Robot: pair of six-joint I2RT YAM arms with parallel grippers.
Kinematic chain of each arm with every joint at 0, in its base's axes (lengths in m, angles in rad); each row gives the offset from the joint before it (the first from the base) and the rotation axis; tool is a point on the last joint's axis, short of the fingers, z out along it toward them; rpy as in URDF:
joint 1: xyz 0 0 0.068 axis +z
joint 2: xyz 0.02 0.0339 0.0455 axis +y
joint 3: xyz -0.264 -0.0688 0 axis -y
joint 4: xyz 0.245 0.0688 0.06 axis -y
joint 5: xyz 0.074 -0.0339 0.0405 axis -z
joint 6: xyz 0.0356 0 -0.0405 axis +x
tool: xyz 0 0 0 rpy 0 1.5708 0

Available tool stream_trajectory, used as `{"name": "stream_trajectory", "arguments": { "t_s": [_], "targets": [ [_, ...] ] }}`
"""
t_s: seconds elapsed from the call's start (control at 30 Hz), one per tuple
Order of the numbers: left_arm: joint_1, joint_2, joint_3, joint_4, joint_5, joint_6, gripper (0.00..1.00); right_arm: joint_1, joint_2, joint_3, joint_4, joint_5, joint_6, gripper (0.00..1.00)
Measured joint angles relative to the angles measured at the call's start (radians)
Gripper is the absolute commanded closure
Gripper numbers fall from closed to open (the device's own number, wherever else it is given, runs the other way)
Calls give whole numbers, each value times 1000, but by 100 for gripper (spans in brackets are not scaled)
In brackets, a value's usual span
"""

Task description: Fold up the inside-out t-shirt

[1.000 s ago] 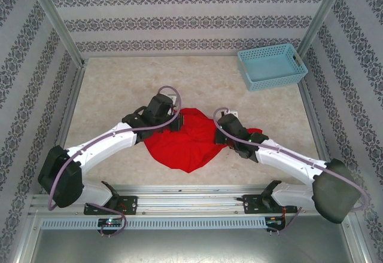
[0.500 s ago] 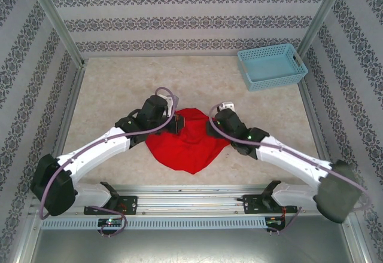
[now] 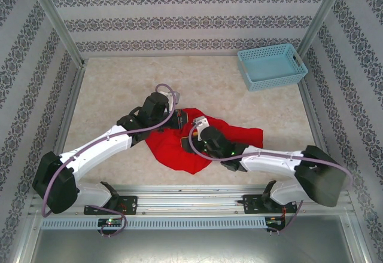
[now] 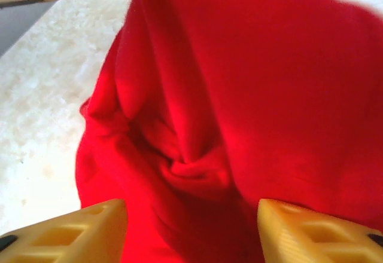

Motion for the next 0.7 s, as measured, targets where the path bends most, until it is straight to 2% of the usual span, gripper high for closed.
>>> {"name": "stream_trajectory", "arguments": {
  "t_s": [0.23,0.27,0.5,0.7],
  "targets": [
    [0,0,0,3,11,-12,100,2,119,4,151,107,9,52],
    [0,0,0,4,11,-14,100,1,135,9,156,118,10,56],
    [16,-1,0,3,2,-14,100,0,172,52,166,154,17,100],
    [85,16,7,-3,-13,-3,100,2,44,37,116,134,27,100]
  ]
}}
